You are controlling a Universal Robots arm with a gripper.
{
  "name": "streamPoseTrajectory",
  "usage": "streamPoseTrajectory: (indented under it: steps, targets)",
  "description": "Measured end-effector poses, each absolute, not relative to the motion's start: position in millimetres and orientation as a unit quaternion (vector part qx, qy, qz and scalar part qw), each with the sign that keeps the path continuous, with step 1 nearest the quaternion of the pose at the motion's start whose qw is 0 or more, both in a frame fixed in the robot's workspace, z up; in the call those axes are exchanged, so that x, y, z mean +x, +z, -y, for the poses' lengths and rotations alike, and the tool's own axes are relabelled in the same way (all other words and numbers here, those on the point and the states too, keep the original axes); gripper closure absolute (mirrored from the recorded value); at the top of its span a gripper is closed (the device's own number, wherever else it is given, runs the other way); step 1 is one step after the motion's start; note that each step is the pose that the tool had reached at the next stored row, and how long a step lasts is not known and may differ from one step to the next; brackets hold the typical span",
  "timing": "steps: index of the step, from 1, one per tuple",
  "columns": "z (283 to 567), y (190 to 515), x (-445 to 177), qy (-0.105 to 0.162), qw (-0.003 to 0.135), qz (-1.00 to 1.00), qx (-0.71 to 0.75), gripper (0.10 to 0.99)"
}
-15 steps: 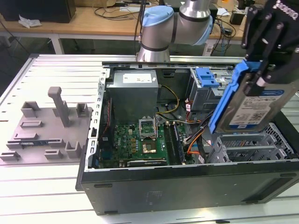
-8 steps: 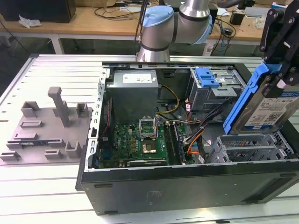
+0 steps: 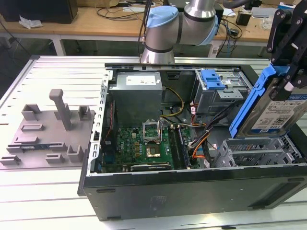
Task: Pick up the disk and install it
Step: 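Insert the disk into the insertion slot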
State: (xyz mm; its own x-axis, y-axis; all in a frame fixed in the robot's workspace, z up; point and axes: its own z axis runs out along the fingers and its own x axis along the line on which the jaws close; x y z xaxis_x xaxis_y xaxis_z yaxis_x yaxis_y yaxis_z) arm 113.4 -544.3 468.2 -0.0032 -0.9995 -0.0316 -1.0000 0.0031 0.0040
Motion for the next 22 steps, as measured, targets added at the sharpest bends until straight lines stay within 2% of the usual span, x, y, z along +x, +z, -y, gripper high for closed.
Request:
streamPoseTrajectory:
  steps: [22]
  targets:
    - [549,451,114,0.012,0.010,-0.708,-0.706,0.722]
